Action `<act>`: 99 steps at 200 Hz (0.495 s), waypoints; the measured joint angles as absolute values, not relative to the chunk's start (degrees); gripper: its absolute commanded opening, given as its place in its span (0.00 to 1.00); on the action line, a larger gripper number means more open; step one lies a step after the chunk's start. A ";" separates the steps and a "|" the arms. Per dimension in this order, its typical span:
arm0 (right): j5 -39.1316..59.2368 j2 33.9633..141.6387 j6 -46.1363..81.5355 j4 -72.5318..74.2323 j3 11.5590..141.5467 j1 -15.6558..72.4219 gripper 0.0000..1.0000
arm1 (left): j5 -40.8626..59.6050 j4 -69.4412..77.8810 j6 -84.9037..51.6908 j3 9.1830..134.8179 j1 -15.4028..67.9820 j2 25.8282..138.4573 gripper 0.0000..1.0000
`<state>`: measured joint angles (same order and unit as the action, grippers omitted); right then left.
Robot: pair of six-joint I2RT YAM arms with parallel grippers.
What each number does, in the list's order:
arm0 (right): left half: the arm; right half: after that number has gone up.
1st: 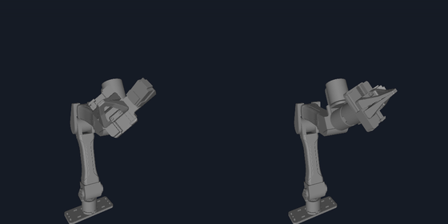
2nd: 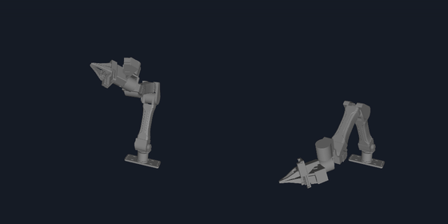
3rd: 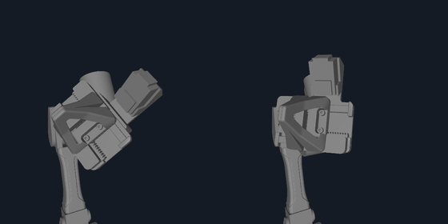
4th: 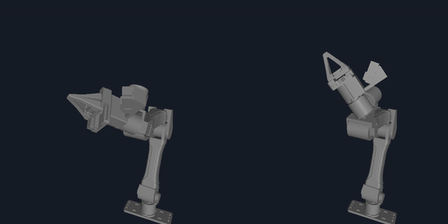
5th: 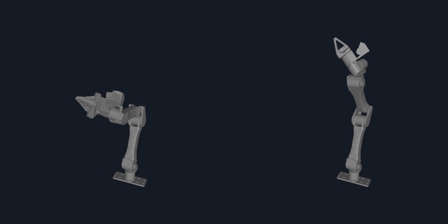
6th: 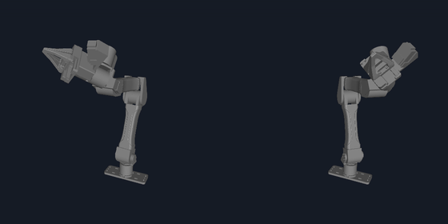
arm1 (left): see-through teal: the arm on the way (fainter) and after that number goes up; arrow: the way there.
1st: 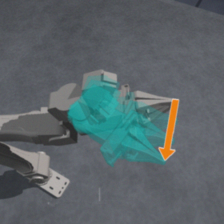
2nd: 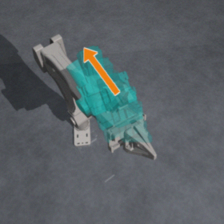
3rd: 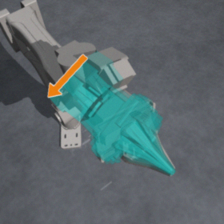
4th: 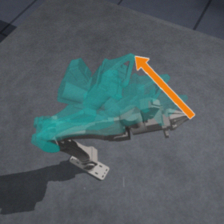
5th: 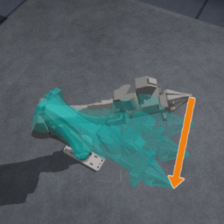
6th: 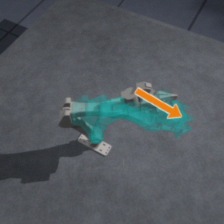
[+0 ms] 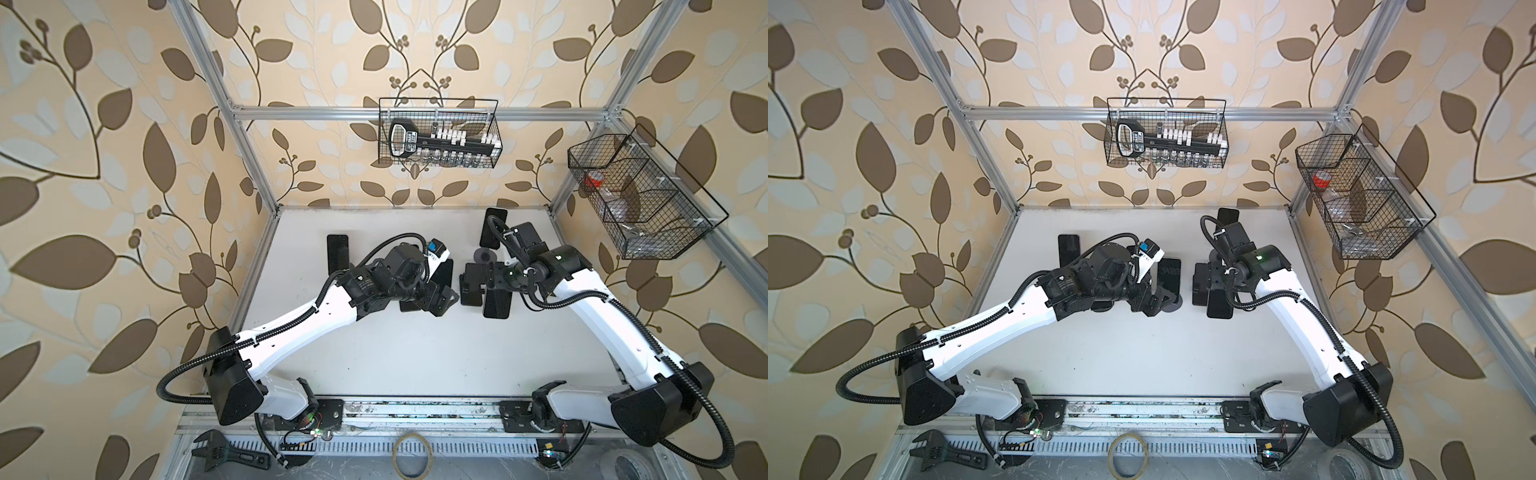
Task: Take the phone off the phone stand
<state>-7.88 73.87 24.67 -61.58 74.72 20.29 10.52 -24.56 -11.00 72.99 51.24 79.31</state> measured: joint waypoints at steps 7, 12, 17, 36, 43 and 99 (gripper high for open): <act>-7.81 73.36 24.80 -61.82 74.32 20.29 0.53 | 10.50 -24.58 -11.09 72.99 51.68 79.31 0.99; -7.75 72.97 24.88 -62.08 74.08 20.32 0.53 | 10.52 -24.60 -11.16 72.99 51.96 79.31 0.99; -7.62 72.64 24.97 -62.24 73.84 20.29 0.53 | 10.50 -24.62 -11.25 72.99 52.27 79.31 0.99; -7.14 71.68 25.17 -63.05 73.32 20.32 0.52 | 10.46 -24.69 -11.70 72.99 53.34 79.31 0.99; -6.83 71.42 25.30 -63.18 73.06 20.29 0.52 | 10.41 -24.71 -11.99 72.99 53.78 79.31 0.99; -3.86 69.47 25.54 -64.34 69.10 20.32 0.52 | 9.98 -25.82 -13.85 72.99 57.17 79.31 0.99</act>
<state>-3.86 69.47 25.54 -64.34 69.10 20.32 9.98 -25.82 -13.85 72.99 57.17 79.31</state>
